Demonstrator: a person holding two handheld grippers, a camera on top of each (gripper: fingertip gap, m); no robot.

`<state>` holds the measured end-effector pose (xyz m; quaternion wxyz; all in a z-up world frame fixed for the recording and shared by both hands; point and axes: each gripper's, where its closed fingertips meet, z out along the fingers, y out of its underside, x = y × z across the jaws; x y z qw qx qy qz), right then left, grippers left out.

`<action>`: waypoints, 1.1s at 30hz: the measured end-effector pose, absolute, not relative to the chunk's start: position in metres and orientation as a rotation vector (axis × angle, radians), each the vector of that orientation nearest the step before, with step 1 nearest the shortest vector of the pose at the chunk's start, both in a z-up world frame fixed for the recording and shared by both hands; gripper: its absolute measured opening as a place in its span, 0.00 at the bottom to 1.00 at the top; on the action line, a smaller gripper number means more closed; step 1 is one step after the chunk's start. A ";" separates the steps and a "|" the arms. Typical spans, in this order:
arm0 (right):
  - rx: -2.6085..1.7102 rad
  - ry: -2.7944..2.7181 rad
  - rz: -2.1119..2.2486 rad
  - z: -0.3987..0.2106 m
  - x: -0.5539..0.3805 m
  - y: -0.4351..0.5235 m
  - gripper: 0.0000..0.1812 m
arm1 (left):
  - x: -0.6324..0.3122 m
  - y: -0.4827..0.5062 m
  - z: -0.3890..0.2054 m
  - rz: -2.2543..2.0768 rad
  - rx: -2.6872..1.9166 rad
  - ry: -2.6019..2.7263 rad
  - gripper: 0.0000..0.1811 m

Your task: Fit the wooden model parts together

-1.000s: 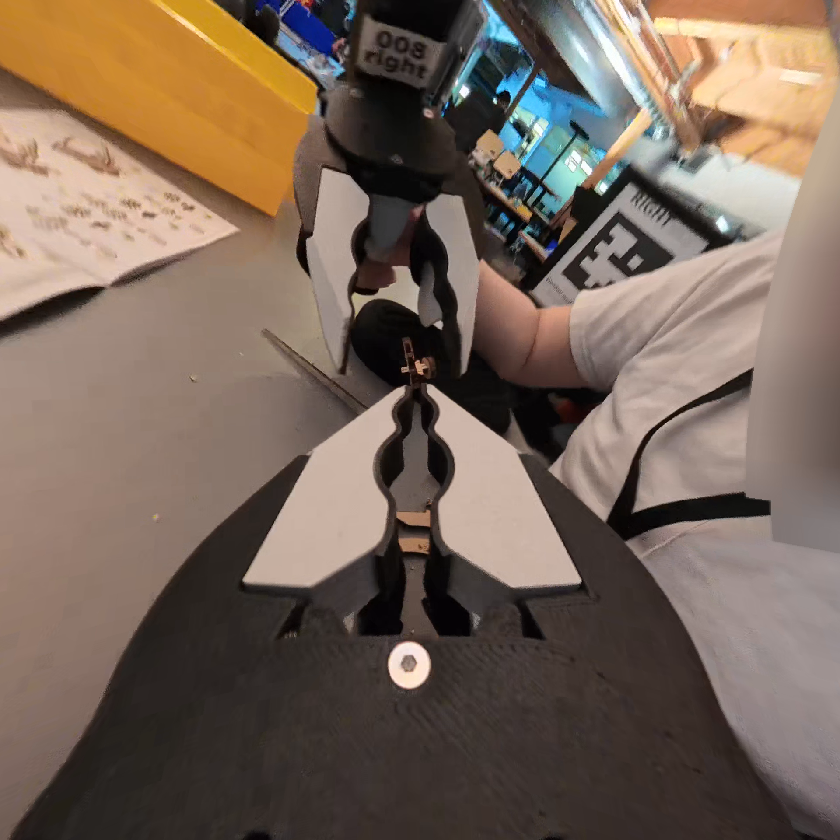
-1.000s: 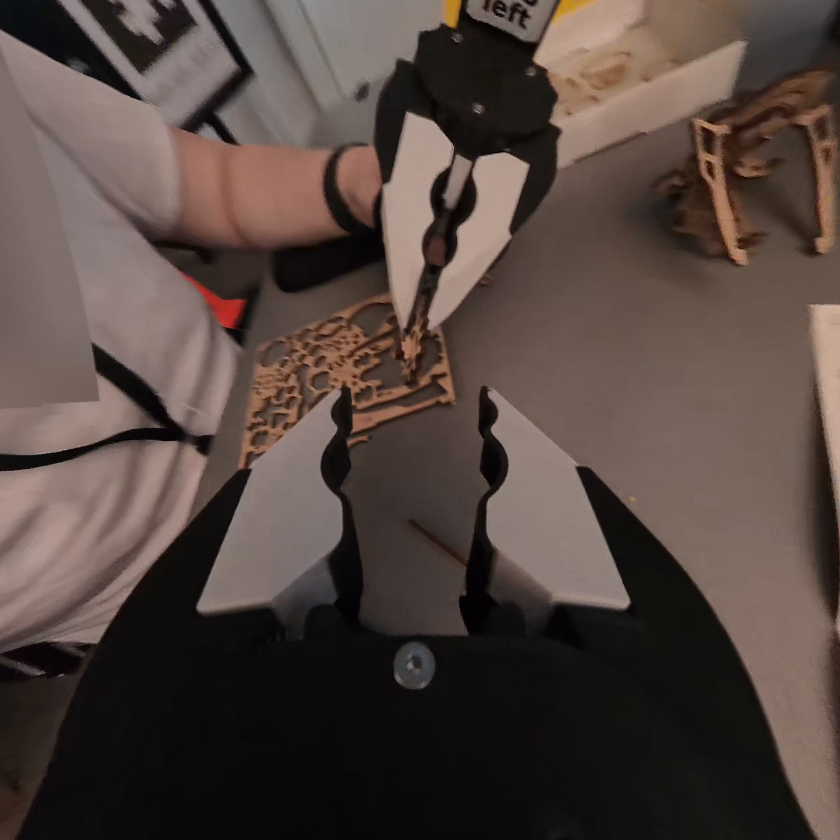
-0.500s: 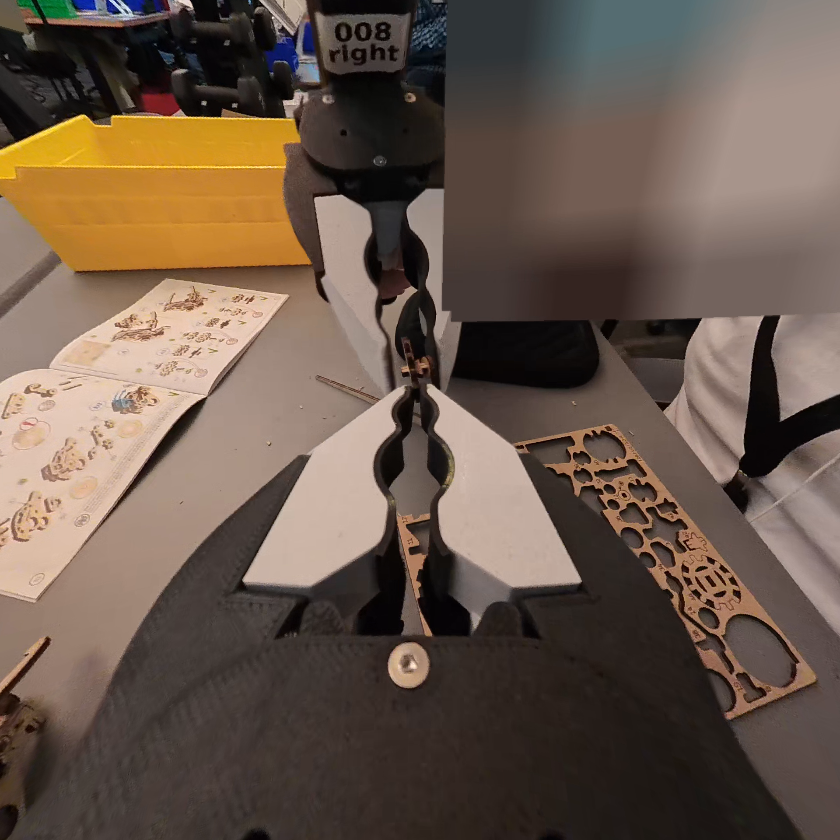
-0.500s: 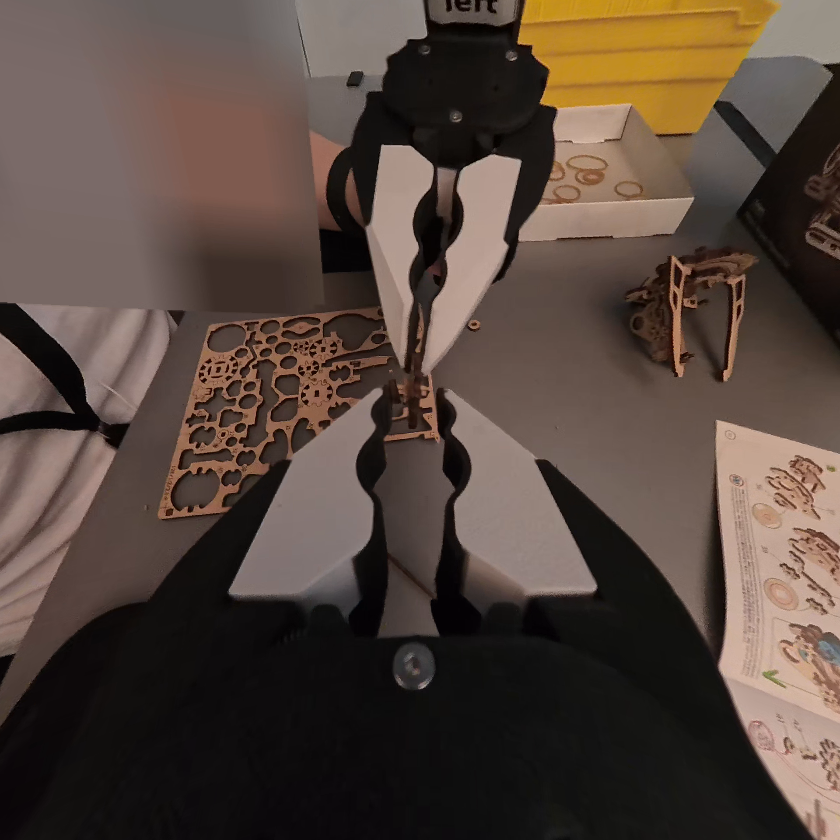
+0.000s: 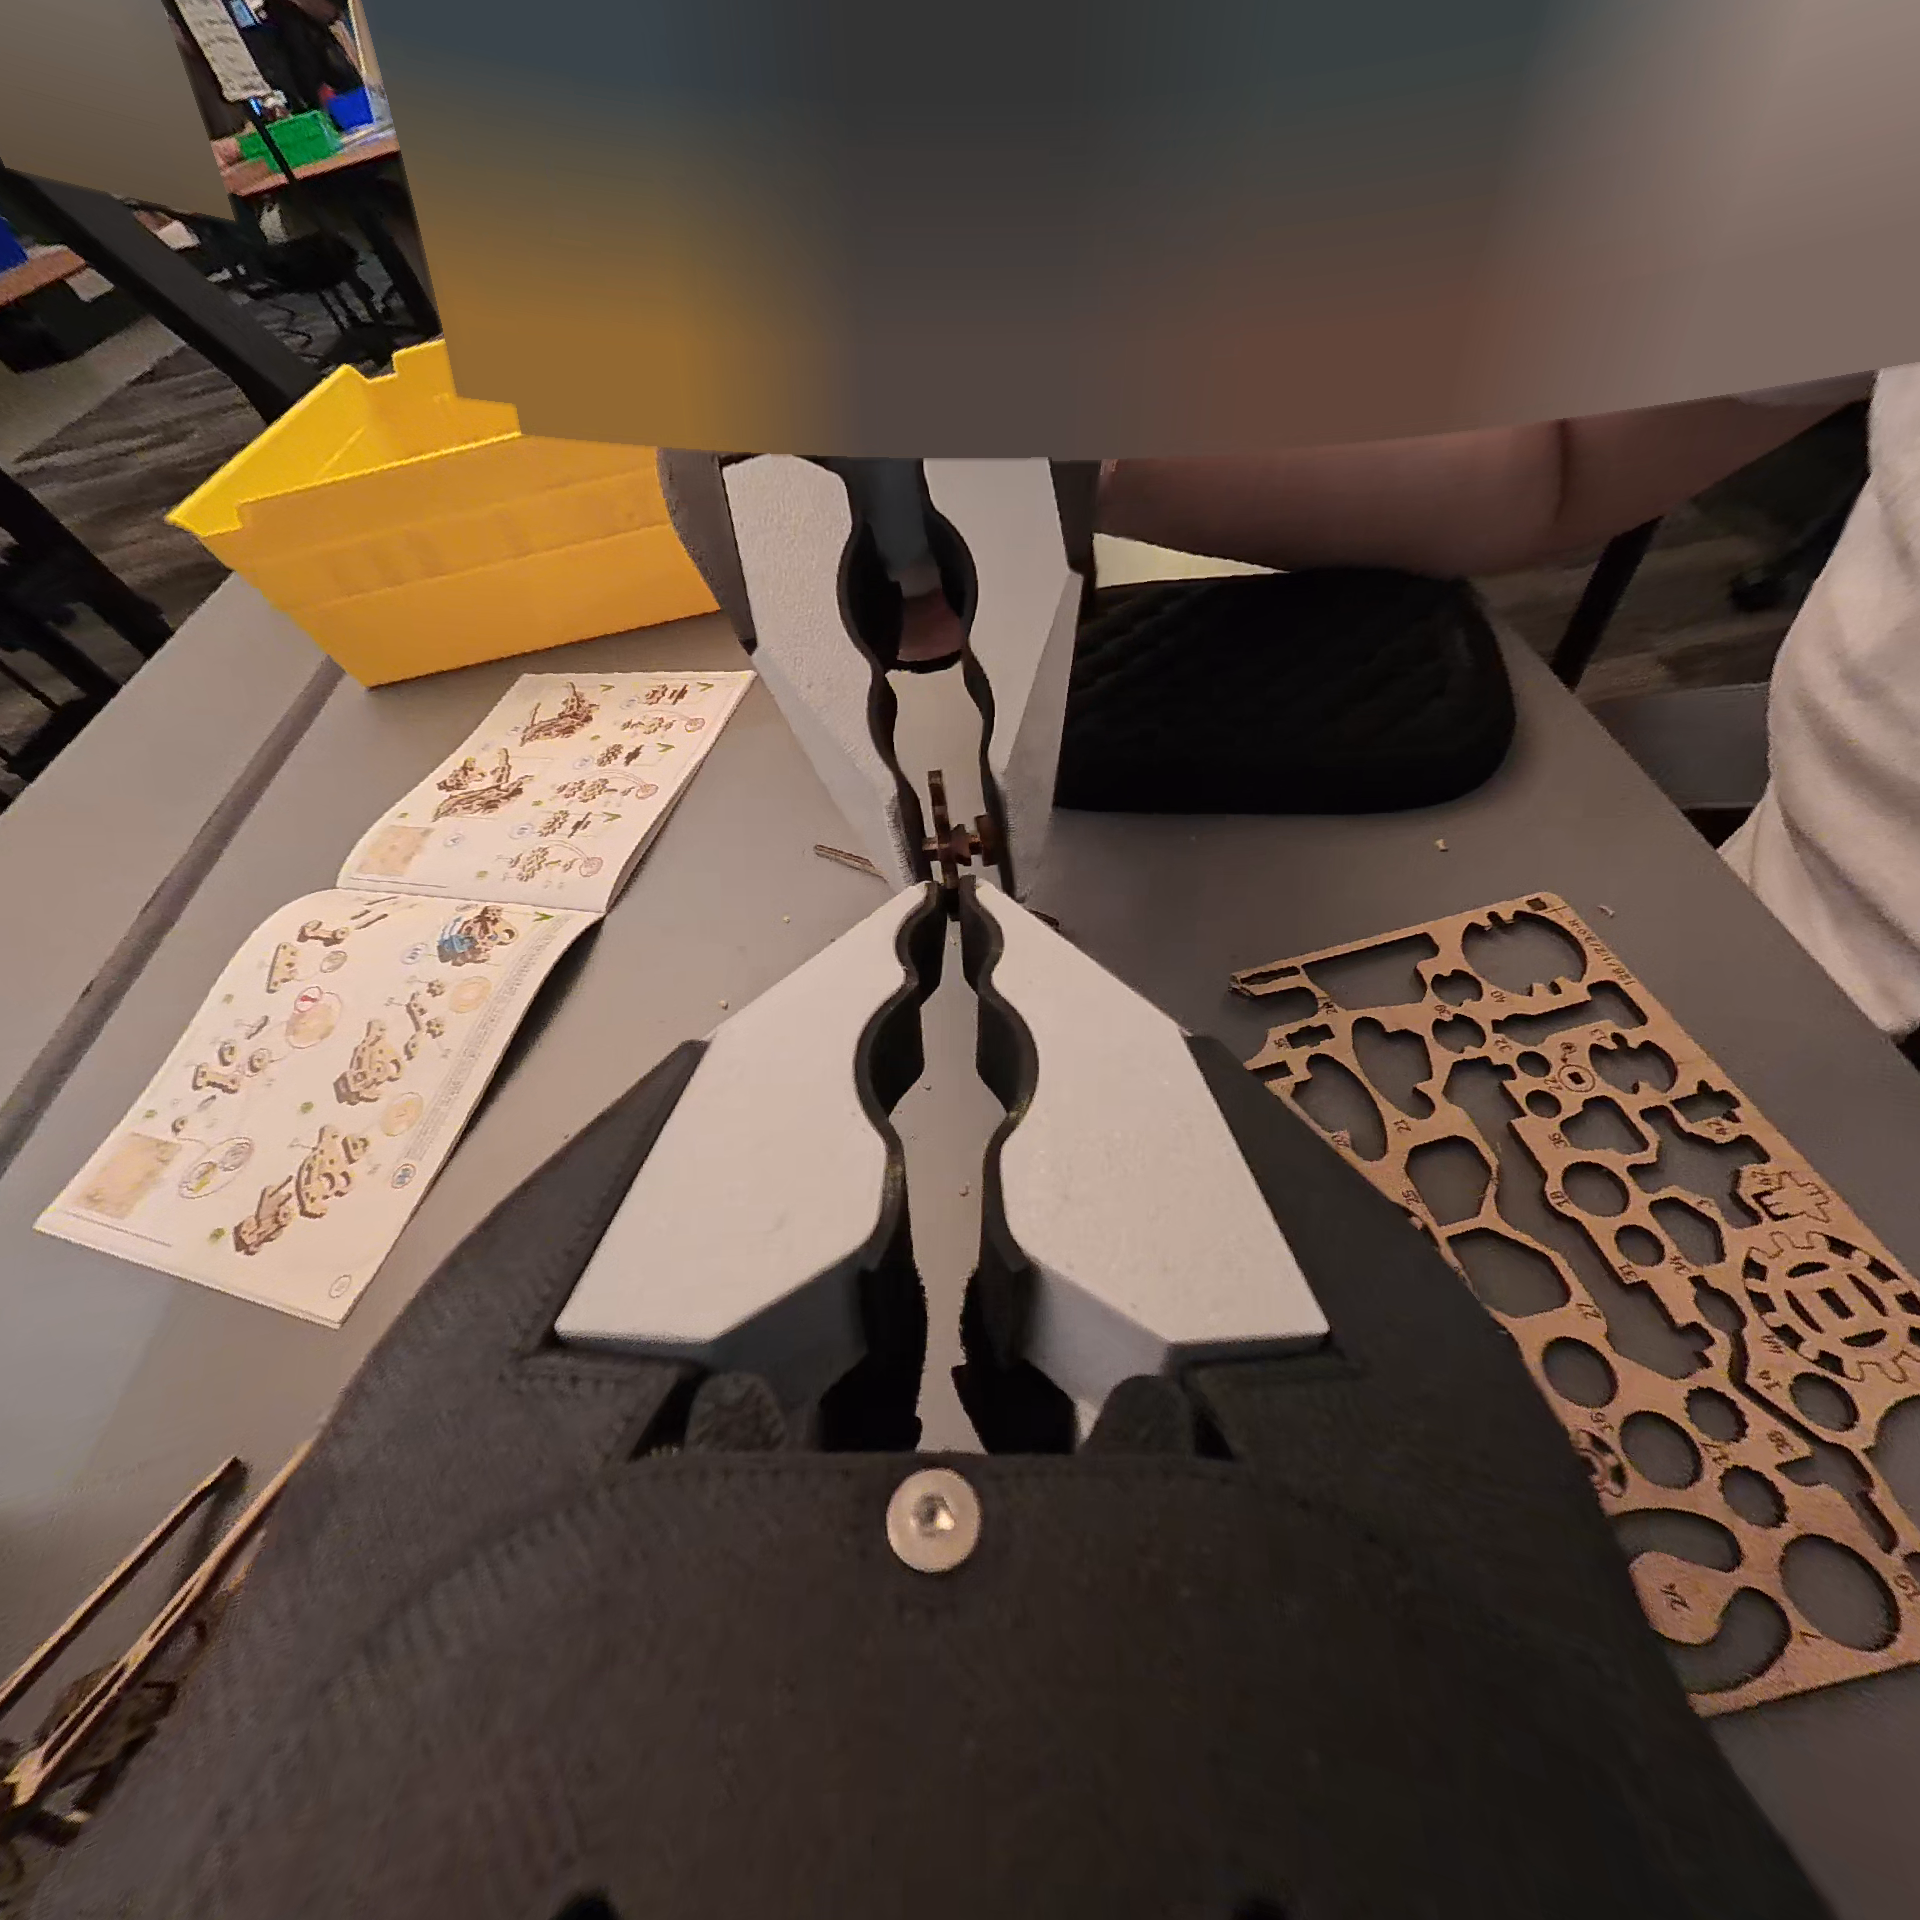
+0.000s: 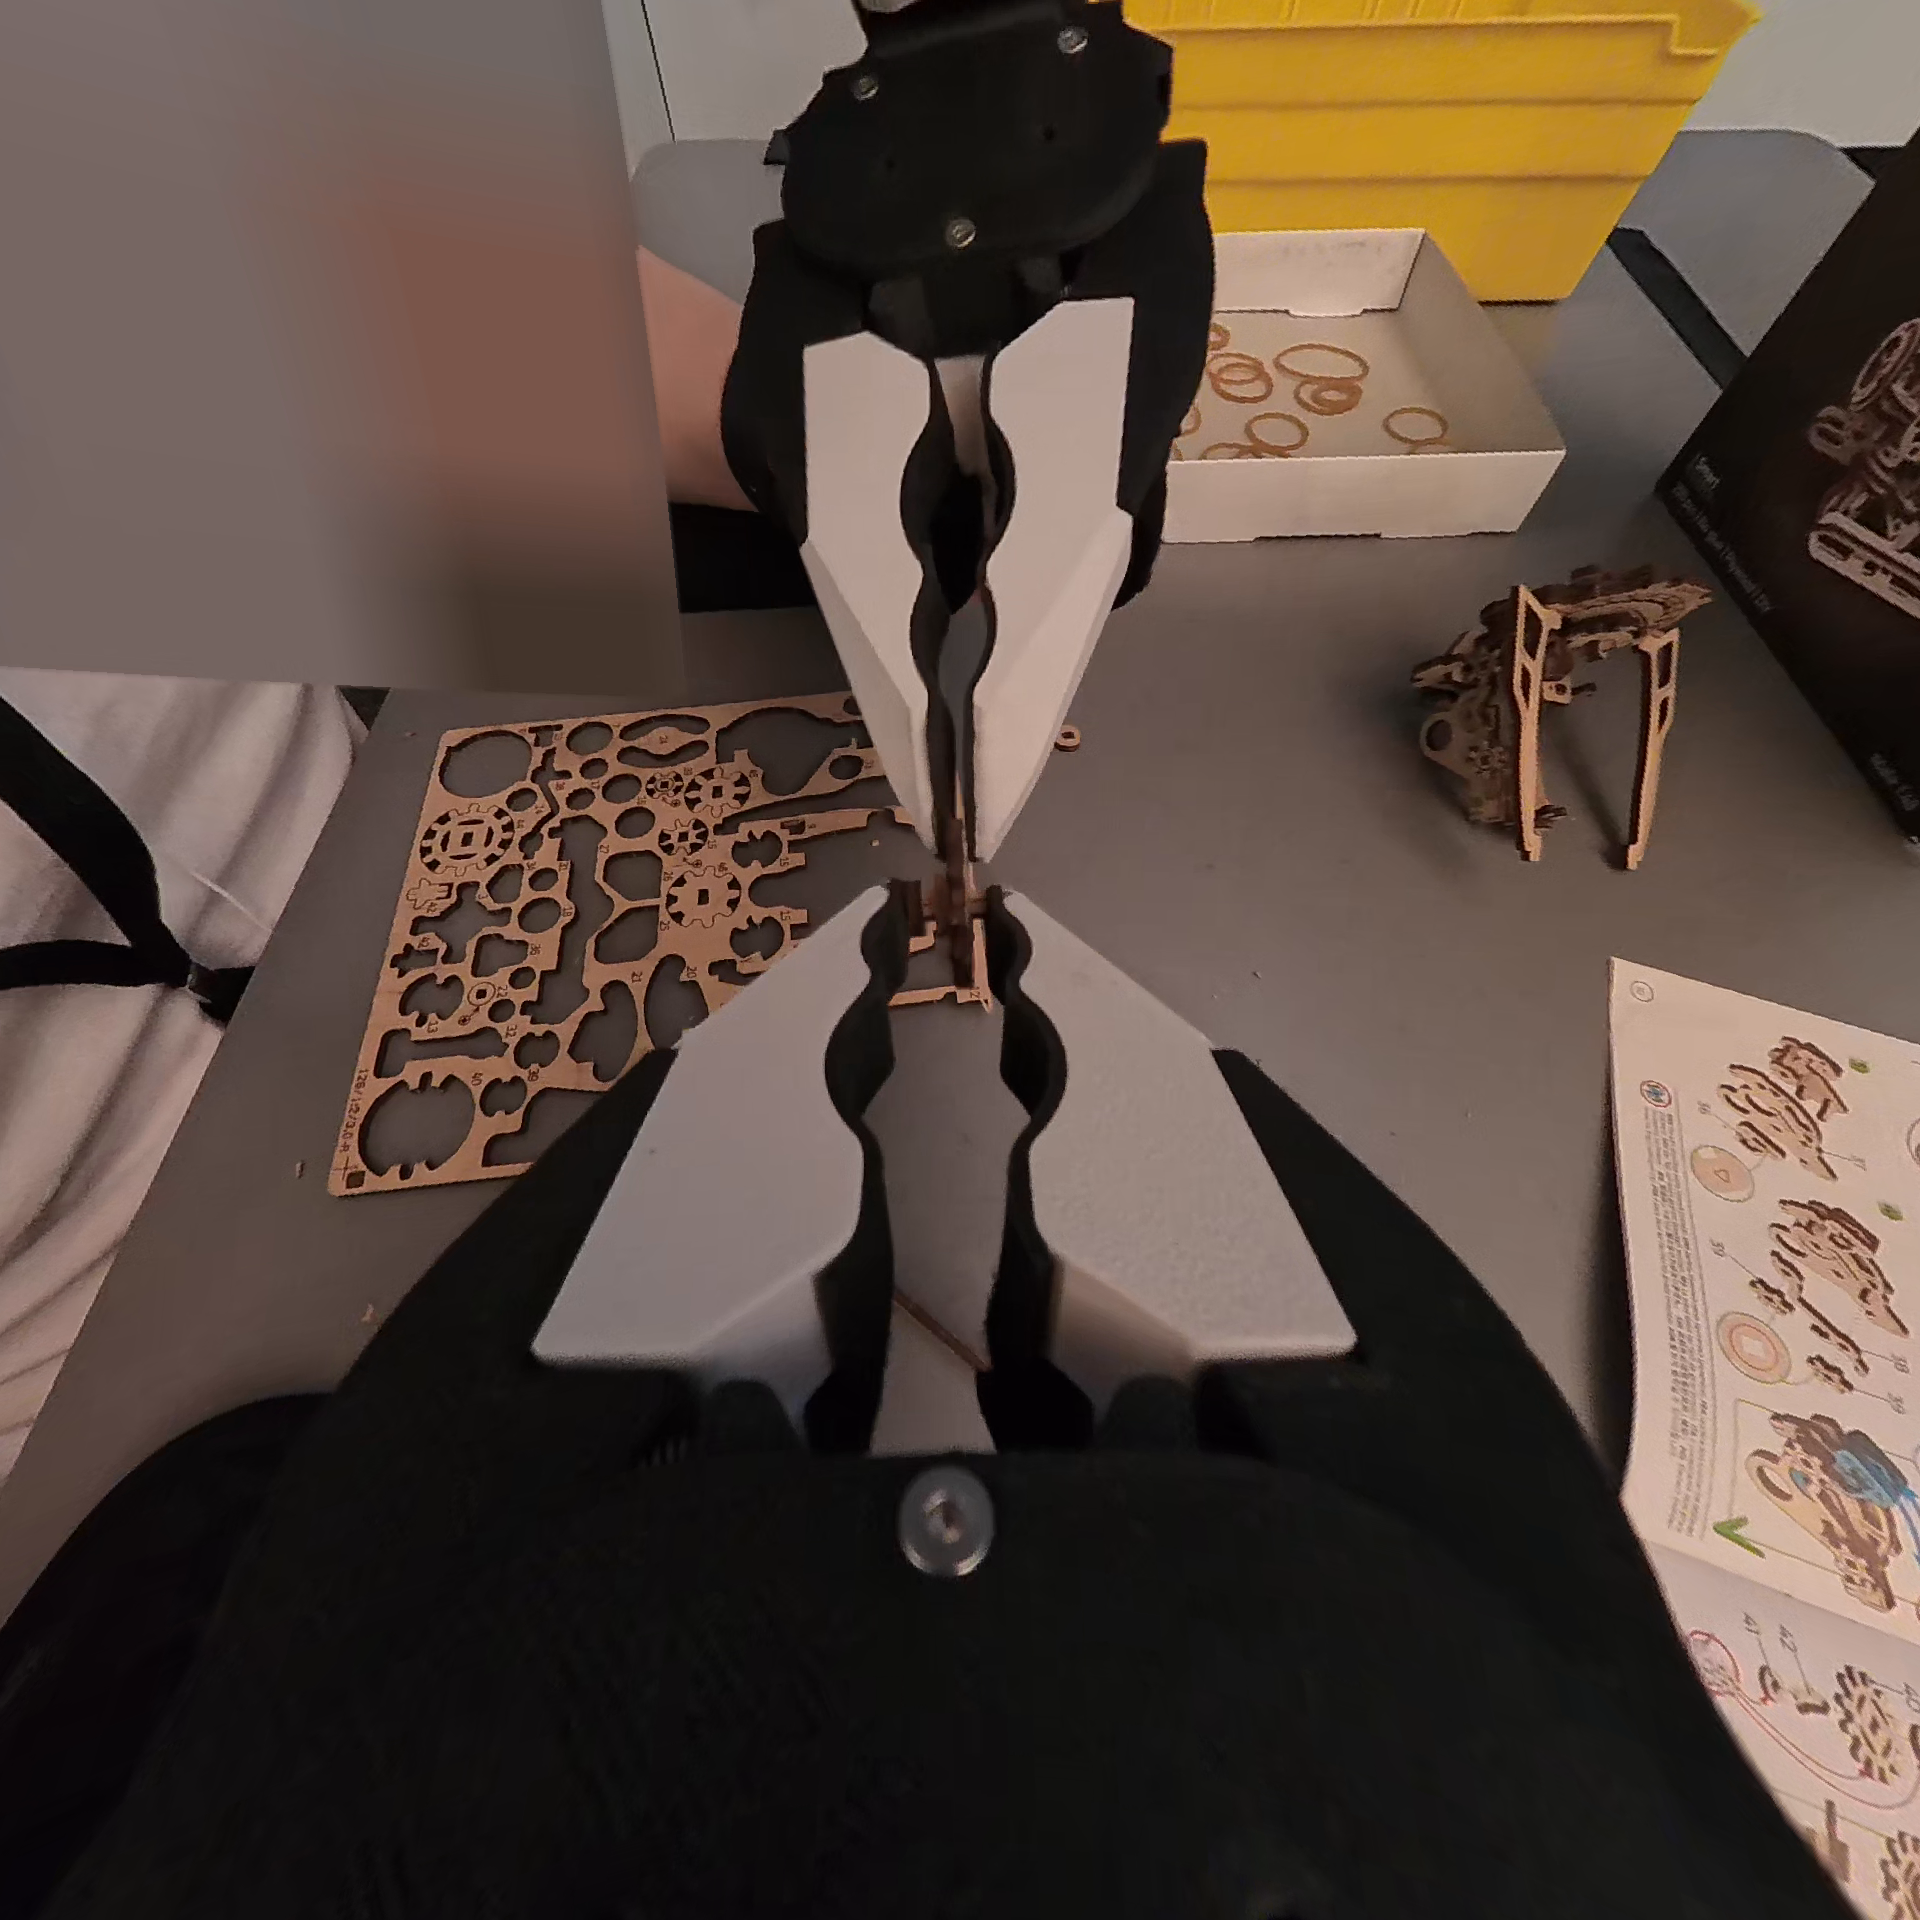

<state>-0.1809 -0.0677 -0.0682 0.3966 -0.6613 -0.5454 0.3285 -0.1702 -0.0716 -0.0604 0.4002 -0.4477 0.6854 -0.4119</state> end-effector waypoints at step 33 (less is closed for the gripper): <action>-1.506 -1.403 0.609 -0.050 -0.175 -0.063 0.05 | -0.171 -0.073 -0.041 -1.081 -1.061 1.607 0.11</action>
